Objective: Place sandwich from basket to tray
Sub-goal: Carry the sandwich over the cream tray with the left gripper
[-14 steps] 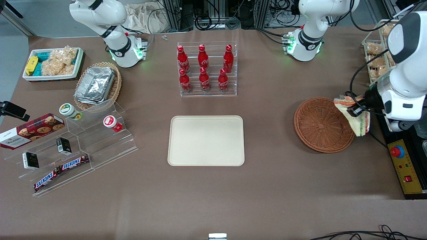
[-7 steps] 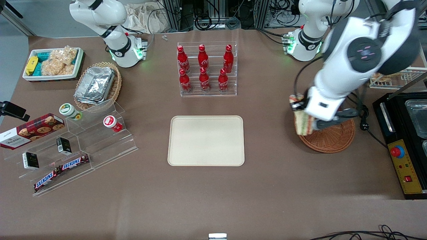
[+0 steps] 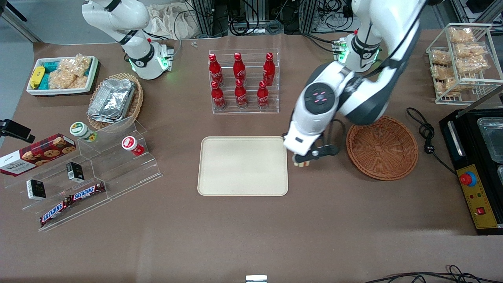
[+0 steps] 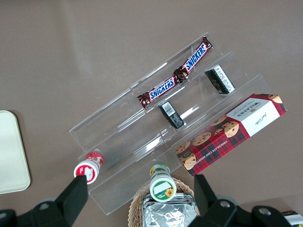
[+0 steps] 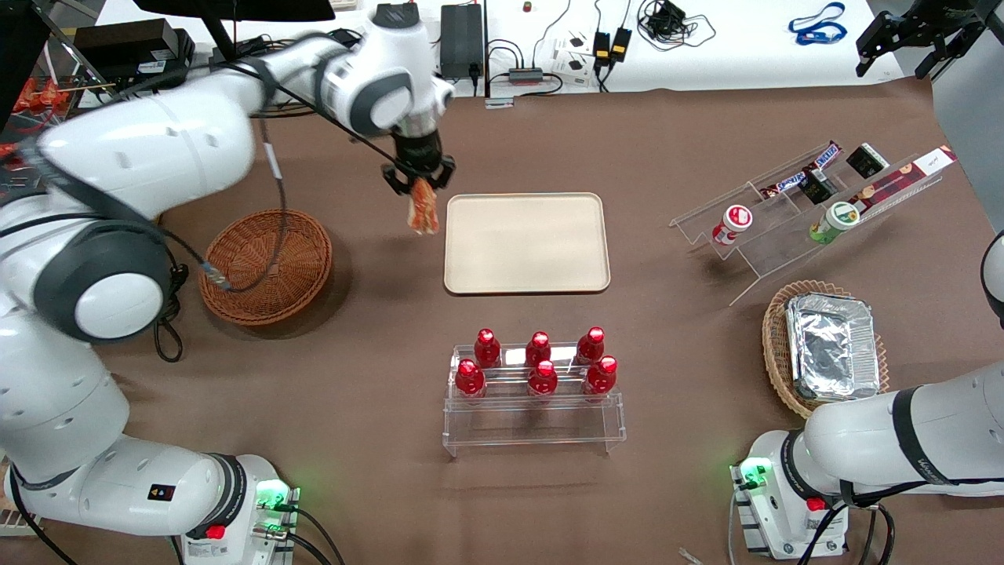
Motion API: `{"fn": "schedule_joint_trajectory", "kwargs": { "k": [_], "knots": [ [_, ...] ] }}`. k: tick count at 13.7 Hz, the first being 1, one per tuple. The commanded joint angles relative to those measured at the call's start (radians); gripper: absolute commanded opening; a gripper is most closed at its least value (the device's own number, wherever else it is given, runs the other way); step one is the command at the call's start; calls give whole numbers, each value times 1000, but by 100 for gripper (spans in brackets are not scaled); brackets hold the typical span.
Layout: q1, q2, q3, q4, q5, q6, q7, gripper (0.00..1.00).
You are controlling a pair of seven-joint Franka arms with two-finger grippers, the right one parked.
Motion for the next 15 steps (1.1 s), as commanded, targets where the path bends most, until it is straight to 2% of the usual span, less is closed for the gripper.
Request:
{"fn": "schedule_joint_trajectory", "kwargs": {
  "k": [1,3,6,10,11,12,15],
  "knots": [
    [-38,128,-3,56,54,83,-84,0],
    [-77,206,2,83,83,165,-92,0],
    [-89,312,4,154,141,180,-113,0],
    [-102,364,4,163,156,234,-107,0],
    [-102,372,4,165,175,243,-112,6],
    [-102,373,4,165,182,245,-112,18],
    [-100,373,4,165,182,246,-107,42]
  ]
}}
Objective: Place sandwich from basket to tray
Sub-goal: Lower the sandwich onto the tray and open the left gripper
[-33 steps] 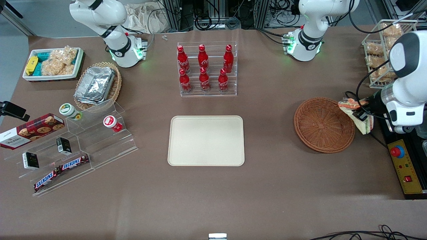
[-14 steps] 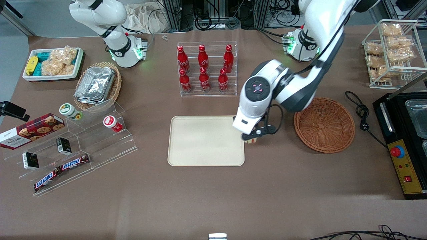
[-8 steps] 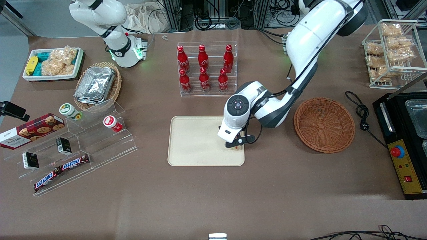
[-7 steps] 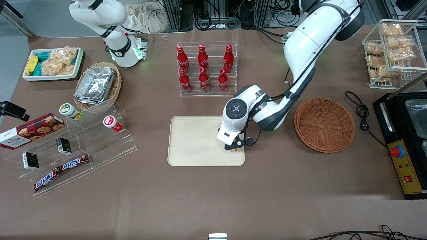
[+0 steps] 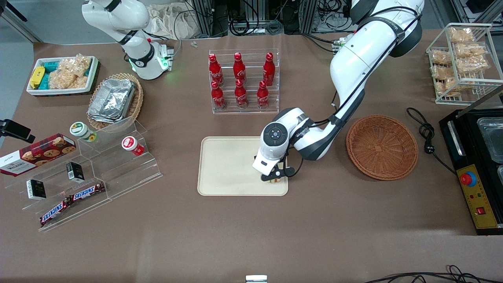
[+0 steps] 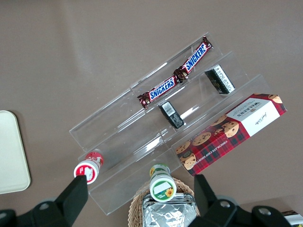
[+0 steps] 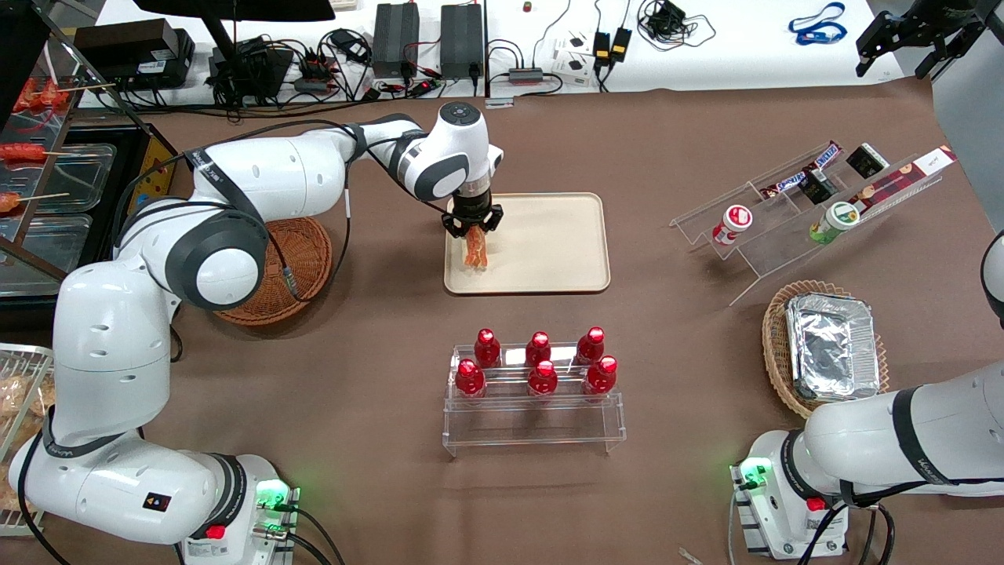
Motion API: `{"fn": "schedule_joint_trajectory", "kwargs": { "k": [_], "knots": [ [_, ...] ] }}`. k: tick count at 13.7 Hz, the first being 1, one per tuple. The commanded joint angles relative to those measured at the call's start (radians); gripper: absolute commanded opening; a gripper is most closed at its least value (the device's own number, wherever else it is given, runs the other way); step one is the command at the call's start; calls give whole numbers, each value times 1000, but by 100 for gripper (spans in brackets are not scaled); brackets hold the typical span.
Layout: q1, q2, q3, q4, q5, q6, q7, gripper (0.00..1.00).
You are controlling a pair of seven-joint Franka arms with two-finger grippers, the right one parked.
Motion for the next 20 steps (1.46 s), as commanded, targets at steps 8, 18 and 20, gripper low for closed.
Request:
{"fn": "schedule_joint_trajectory", "kwargs": {
  "k": [8,18,20],
  "knots": [
    [-12,10,3,35,27,-2,-10,99],
    [0,-79,3,38,21,-46,-21,99],
    [7,-138,3,58,16,-123,-23,100]
  ]
}}
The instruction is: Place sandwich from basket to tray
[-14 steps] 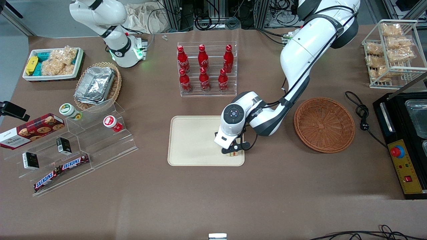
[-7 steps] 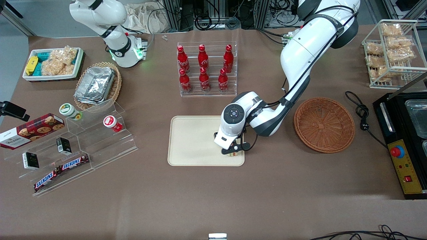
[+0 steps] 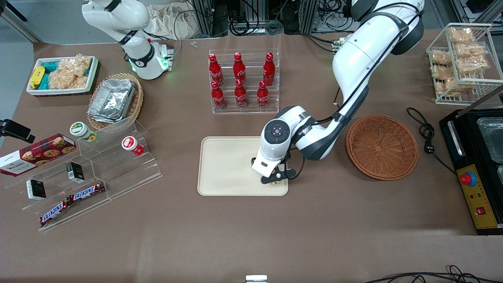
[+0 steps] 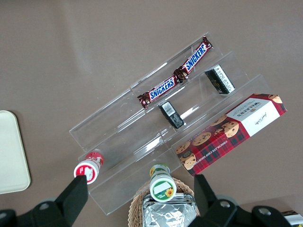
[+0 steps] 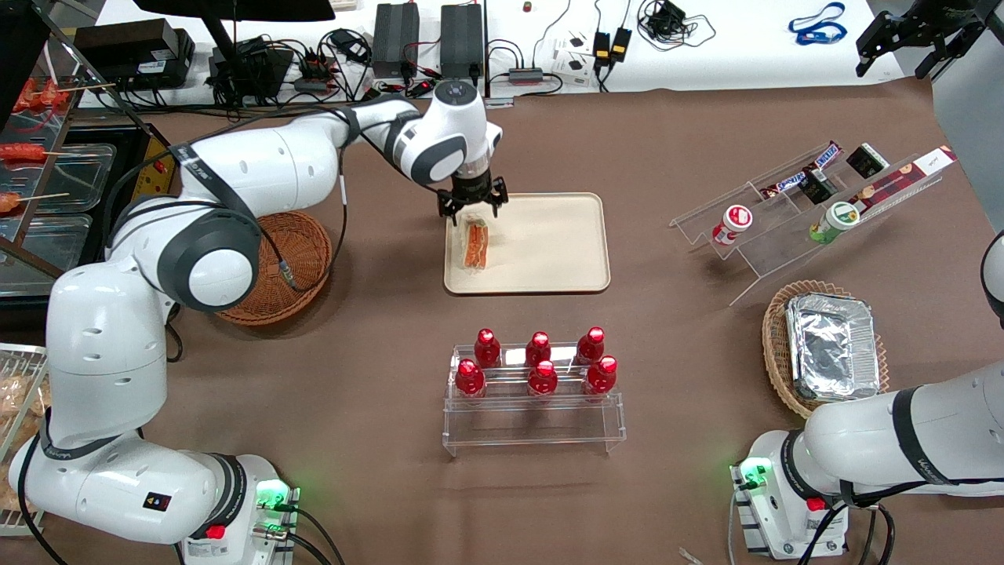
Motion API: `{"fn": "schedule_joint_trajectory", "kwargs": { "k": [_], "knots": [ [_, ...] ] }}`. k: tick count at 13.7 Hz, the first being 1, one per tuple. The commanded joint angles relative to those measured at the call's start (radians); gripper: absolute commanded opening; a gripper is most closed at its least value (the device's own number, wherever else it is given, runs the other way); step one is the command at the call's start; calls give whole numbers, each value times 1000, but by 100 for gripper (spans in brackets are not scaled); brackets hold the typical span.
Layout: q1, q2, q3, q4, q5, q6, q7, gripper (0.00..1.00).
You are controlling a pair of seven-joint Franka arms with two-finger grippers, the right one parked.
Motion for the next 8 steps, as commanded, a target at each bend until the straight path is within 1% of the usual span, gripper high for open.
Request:
{"fn": "schedule_joint_trajectory", "kwargs": {
  "k": [1,3,4,6,7,8],
  "knots": [
    [32,-115,3,6,2,-120,-18,100],
    [94,-205,-6,-5,-15,-220,11,100],
    [114,-252,-4,-7,-56,-264,46,100],
    [173,-349,3,-29,-131,-350,201,100],
    [206,-401,18,-45,-179,-384,281,100],
    [218,-458,70,-66,-228,-404,363,100]
  ]
}}
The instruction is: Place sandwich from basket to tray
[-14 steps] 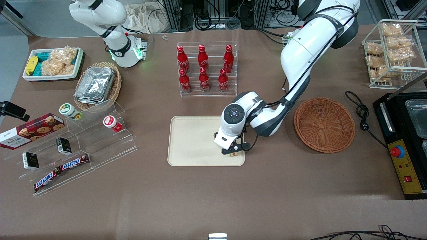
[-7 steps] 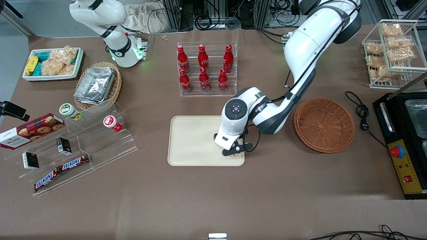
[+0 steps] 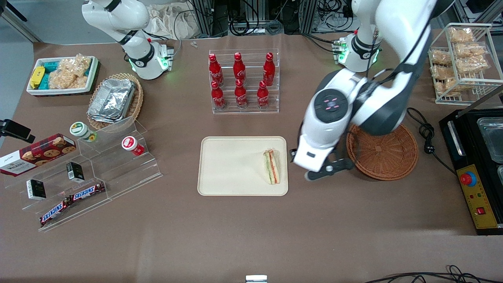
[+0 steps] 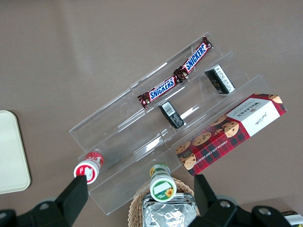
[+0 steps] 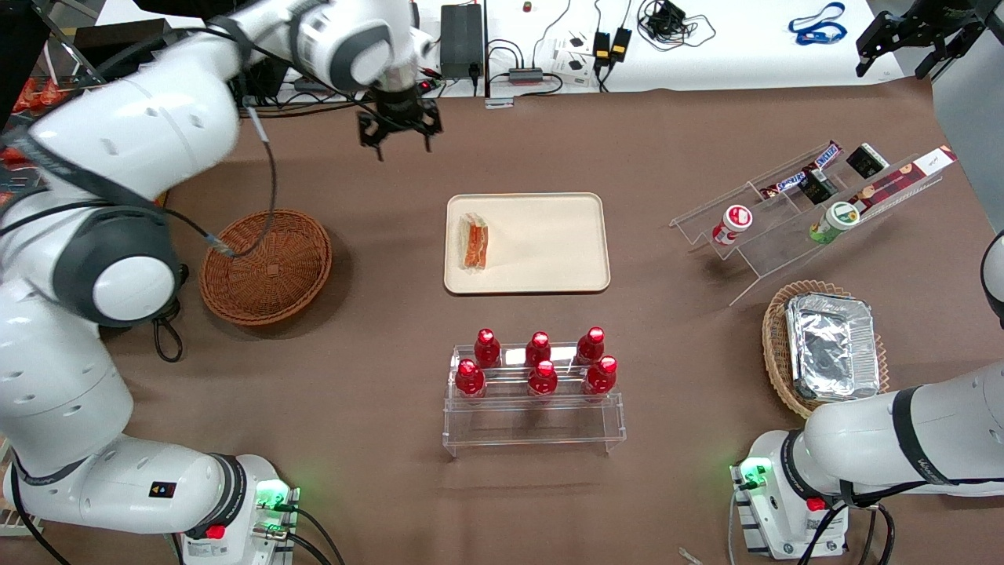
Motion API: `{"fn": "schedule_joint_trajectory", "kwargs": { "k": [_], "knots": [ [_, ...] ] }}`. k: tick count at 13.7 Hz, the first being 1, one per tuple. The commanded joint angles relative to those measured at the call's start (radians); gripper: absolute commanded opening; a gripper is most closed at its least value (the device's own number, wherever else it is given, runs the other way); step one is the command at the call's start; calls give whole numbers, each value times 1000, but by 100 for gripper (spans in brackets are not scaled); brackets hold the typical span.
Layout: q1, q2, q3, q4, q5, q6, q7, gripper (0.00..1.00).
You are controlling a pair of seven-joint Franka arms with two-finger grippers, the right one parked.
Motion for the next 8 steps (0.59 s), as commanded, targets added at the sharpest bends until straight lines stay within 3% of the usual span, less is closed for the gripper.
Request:
{"fn": "schedule_joint_trajectory", "kwargs": {
  "k": [1,3,5,8],
  "knots": [
    [33,-188,141,-122,-129,-42,230,100],
    [32,-311,273,-232,-208,-51,460,100],
    [41,-400,378,-314,-213,-65,680,100],
    [42,-419,513,-311,-207,-117,952,100]
  ]
}}
